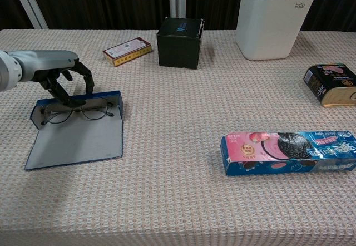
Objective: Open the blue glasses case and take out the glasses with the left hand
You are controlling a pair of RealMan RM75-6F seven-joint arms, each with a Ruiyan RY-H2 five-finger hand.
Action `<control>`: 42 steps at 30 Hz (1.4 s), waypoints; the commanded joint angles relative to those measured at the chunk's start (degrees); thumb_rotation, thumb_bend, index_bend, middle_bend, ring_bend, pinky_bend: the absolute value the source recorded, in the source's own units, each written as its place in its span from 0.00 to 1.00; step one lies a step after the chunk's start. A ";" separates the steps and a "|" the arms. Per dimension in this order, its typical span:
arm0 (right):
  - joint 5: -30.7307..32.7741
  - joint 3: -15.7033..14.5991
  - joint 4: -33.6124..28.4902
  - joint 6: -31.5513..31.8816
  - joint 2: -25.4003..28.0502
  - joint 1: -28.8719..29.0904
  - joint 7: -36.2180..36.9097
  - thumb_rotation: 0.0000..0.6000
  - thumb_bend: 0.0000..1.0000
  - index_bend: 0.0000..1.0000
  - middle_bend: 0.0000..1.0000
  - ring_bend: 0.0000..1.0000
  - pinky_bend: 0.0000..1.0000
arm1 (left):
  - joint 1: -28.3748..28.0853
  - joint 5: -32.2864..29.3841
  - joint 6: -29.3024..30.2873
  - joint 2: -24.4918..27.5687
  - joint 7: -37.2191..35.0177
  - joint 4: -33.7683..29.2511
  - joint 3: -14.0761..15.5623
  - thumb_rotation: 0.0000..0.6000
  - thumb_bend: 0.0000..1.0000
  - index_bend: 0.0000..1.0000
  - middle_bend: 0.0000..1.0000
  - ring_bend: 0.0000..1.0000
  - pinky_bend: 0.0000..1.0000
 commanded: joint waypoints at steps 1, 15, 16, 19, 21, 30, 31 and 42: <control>-0.03 -0.02 0.00 -0.03 -0.03 0.02 0.00 1.00 0.28 0.00 0.00 0.00 0.00 | -0.06 -0.18 -0.01 -0.05 0.07 0.05 0.06 1.00 0.37 0.47 0.21 0.05 0.18; 0.11 0.03 -0.02 -0.12 -0.19 0.14 -0.29 1.00 0.28 0.00 0.00 0.00 0.00 | 0.87 4.15 2.38 -0.54 -1.58 0.59 -0.36 1.00 0.37 0.50 0.22 0.05 0.18; 0.11 0.02 0.01 -0.13 -0.23 0.15 -0.30 1.00 0.28 0.00 0.00 0.00 0.00 | 1.08 5.07 2.91 -0.85 -1.69 0.94 -0.30 1.00 0.37 0.50 0.22 0.05 0.18; 0.19 0.04 0.10 -0.17 -0.25 0.17 -0.31 1.00 0.28 0.00 0.00 0.00 0.00 | 1.80 9.01 5.14 -2.17 -1.92 2.62 -0.05 1.00 0.37 0.50 0.22 0.05 0.18; 0.31 0.06 0.15 -0.22 -0.20 0.16 -0.31 1.00 0.28 0.00 0.00 0.00 0.00 | 2.50 12.49 6.97 -3.36 -2.31 4.12 0.29 1.00 0.37 0.50 0.22 0.05 0.18; 0.46 0.00 0.51 -0.37 -0.35 0.10 0.00 1.00 0.28 0.00 0.00 0.00 0.00 | 5.28 24.66 12.98 -7.91 -3.95 9.76 1.42 1.00 0.38 0.51 0.24 0.05 0.18; 0.41 -0.02 0.54 -0.38 -0.37 0.11 0.04 1.00 0.28 0.00 0.00 0.00 0.00 | 5.48 25.20 13.21 -8.22 -3.86 10.11 1.45 1.00 0.38 0.51 0.24 0.05 0.18; 0.33 -0.08 0.76 -0.19 -0.19 -0.17 0.66 1.00 0.28 0.00 0.00 0.00 0.00 | 7.48 31.58 15.15 -11.77 -4.36 15.59 1.44 1.00 0.38 0.52 0.24 0.05 0.18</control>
